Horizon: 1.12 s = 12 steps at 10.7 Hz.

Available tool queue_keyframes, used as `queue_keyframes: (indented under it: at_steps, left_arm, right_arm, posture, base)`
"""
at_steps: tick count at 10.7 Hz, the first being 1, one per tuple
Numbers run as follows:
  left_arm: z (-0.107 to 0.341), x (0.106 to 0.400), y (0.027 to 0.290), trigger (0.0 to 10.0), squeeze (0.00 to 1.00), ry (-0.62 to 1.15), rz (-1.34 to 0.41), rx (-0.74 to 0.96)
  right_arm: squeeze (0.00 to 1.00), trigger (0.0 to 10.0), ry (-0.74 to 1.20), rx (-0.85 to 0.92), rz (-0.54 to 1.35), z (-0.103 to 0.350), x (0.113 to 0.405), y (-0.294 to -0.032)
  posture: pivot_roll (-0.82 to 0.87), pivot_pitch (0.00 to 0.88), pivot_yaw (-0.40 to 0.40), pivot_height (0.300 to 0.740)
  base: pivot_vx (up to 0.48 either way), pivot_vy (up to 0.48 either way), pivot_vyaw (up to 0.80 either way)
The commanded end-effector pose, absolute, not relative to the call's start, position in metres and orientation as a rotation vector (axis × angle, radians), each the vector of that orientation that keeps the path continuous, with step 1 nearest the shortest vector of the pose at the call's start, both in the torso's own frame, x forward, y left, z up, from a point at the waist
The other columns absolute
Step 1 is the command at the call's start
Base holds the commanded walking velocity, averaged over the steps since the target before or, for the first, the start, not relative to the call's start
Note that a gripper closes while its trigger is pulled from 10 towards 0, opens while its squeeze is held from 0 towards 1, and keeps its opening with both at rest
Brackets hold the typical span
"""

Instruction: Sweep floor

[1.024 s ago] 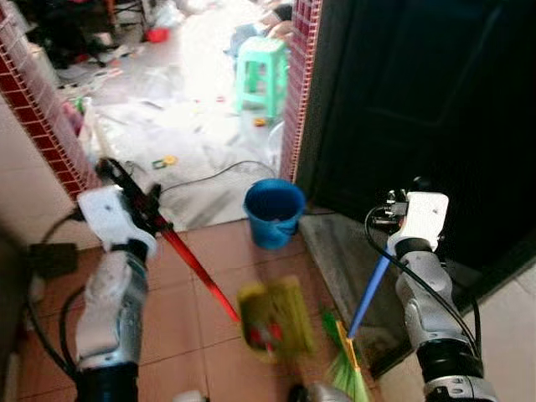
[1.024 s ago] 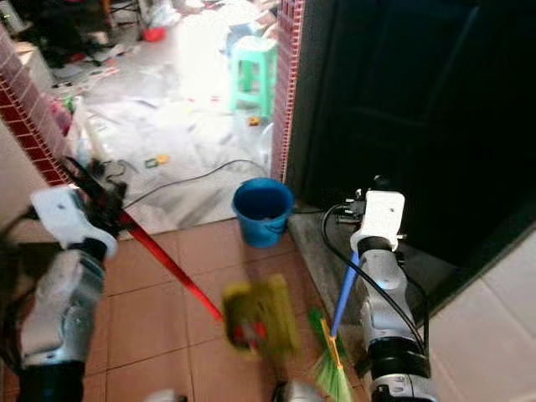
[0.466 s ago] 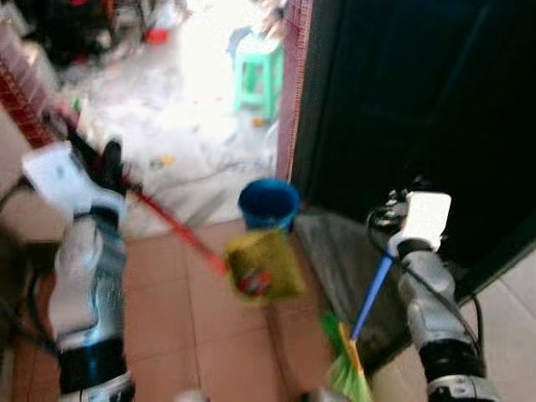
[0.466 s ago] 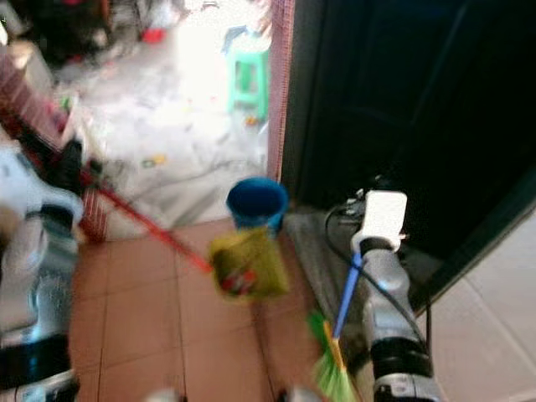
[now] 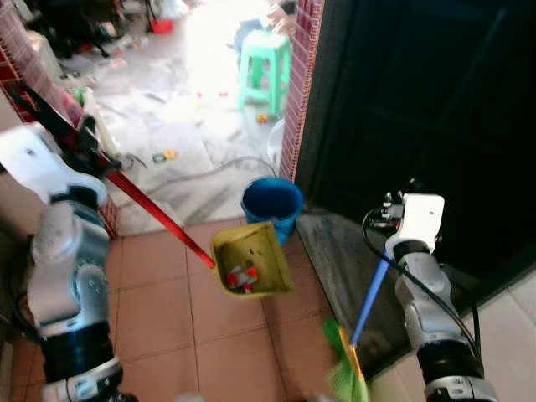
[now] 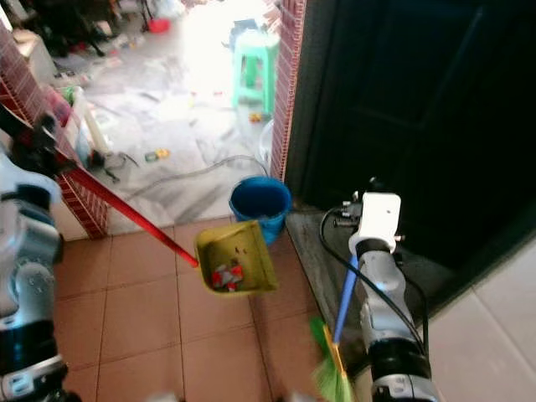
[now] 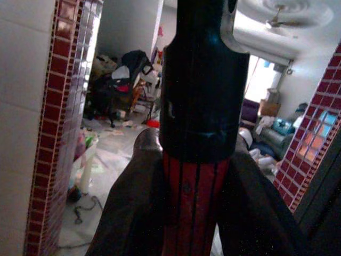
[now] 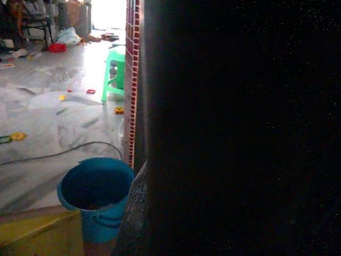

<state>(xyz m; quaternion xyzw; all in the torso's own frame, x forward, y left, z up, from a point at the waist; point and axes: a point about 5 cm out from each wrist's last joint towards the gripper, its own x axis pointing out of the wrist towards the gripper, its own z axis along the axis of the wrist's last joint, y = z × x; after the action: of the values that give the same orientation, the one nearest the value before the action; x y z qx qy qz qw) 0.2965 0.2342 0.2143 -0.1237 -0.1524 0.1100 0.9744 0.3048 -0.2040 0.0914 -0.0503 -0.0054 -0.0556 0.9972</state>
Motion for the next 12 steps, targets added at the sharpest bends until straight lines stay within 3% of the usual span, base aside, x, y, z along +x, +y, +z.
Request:
queue_keyframes:
  at_steps: [1, 4, 12]
  left_arm:
    - [0.233, 0.298, 0.233, 10.0, 0.00, -0.395, 0.205, -0.265]
    - [0.245, 0.305, 0.233, 10.0, 0.00, -0.432, 0.200, -0.262]
    - [0.252, 0.310, 0.228, 10.0, 0.00, -0.449, 0.179, -0.257]
  right_arm:
    - [0.00, 10.0, -0.020, -0.127, -0.098, 0.095, 0.307, -0.204]
    - [0.00, 10.0, -0.020, -0.137, -0.103, 0.094, 0.304, -0.205]
    - [0.00, 10.0, -0.015, -0.126, -0.102, 0.093, 0.303, -0.202]
  posture:
    - [-0.06, 0.000, -0.023, 0.740]
    - [-0.07, 0.000, -0.018, 0.740]
    - [-0.07, 0.000, -0.009, 0.740]
  base:
    - [0.375, 0.300, 0.00]
    - [0.374, 0.299, 0.00]
    - [0.480, 0.000, 0.00]
